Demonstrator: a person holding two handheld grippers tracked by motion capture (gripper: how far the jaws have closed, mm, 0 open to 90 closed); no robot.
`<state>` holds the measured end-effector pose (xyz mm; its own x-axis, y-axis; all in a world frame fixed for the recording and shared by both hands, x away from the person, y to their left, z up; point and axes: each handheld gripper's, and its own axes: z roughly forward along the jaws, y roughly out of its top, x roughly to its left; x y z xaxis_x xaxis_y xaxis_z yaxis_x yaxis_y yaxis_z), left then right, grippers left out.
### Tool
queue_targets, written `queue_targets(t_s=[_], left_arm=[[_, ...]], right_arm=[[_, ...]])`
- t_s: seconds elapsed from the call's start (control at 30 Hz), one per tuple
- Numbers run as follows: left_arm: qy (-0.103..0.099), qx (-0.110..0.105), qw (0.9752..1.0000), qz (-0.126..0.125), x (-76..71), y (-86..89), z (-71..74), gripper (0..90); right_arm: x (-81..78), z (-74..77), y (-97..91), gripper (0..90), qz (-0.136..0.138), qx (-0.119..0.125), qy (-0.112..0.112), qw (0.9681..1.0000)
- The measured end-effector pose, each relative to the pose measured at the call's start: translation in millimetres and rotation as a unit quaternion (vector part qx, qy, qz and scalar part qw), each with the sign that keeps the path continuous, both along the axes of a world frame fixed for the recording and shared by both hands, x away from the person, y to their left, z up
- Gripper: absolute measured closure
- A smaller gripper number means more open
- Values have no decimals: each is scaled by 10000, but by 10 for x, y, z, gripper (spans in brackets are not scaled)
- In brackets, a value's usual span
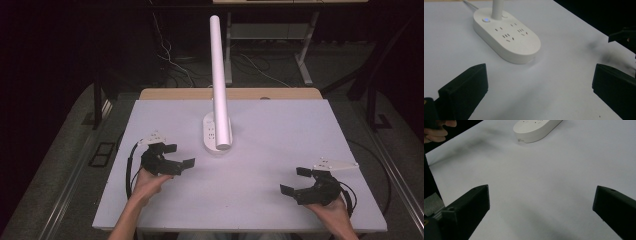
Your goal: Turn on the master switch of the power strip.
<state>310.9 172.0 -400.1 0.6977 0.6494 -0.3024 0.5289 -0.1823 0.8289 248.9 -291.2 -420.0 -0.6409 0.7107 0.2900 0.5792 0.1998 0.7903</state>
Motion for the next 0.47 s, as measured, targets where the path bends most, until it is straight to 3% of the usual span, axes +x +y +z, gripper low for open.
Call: queue_targets(t_s=[0.27, 0.47], left_arm=[[10, 26, 10000, -7, -193, 37, -113, 0], [25, 41, 9999, -149, -293, 37, -174, 0]], right_arm=[[-10, -6, 44, 5, 40, -24, 74, 10000], [-12, -6, 43, 5, 37, -22, 82, 10000]])
